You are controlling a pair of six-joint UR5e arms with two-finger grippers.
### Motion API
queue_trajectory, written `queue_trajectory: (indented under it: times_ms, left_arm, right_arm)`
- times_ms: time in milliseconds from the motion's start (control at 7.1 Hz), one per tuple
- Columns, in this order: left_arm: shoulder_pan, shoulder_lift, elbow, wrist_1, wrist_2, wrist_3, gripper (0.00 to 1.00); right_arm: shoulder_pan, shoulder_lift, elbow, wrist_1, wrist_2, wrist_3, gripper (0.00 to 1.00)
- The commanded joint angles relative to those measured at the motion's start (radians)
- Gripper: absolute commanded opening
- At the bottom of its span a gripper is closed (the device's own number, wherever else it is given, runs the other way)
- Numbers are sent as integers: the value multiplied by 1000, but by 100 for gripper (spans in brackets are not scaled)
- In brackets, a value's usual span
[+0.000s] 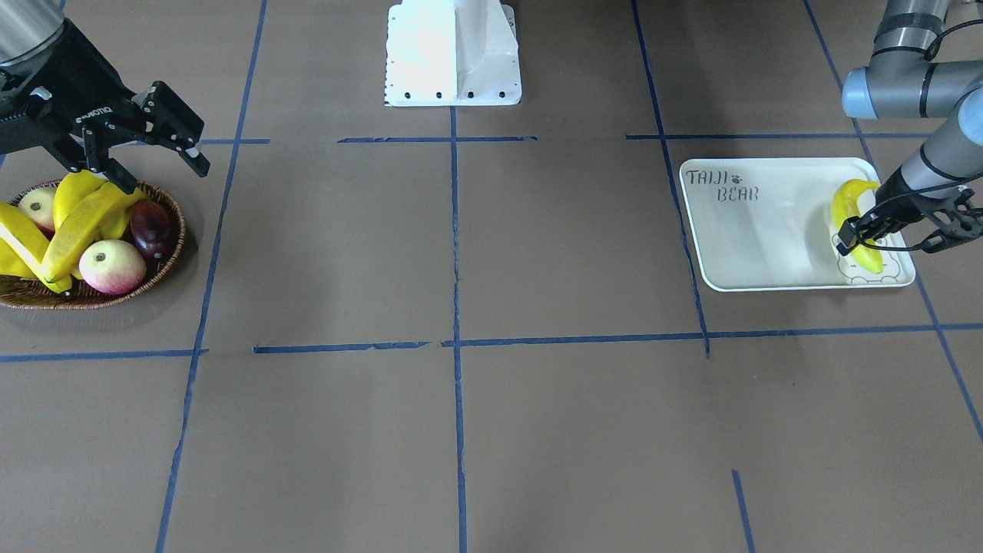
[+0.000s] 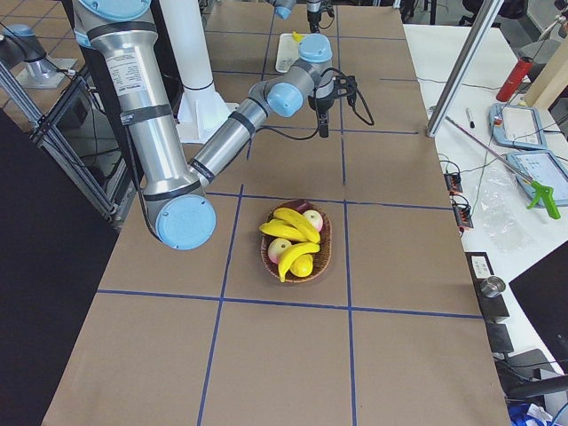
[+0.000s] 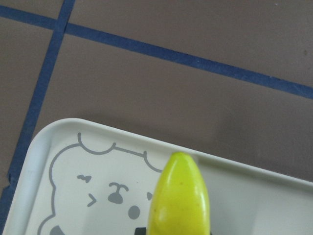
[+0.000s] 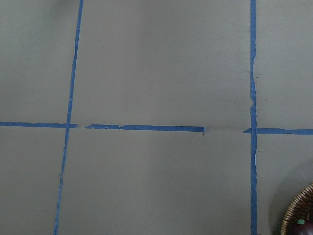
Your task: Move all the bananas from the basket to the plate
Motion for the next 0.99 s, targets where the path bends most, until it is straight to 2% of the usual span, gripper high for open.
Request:
queue_trajectory:
  times_ms: [0,282,422,563,704,845]
  left_arm:
    - [-1,27,-24,-2,16,4,100]
    - [-8,27,-65,5,7,24,100]
    - [-13,23,-108,33,-2,26,100]
    - [-24,7,-180,145,-24,26,100]
    - [-24,-54,-260,271,-24,26,100]
    - [-22,-106,-306,360,-24,24,100]
  right_arm:
    - [6,1,2,0,23,1,100]
    - [47,-7,-4,-2,45,-14,100]
    - [67,-39,-14,-2,48,-82,100]
    - [102,-89,-18,-2,54,-176,100]
    - [142,-143,-37,-2,68,-281,100]
    - [162,-201,-41,-2,71,-302,100]
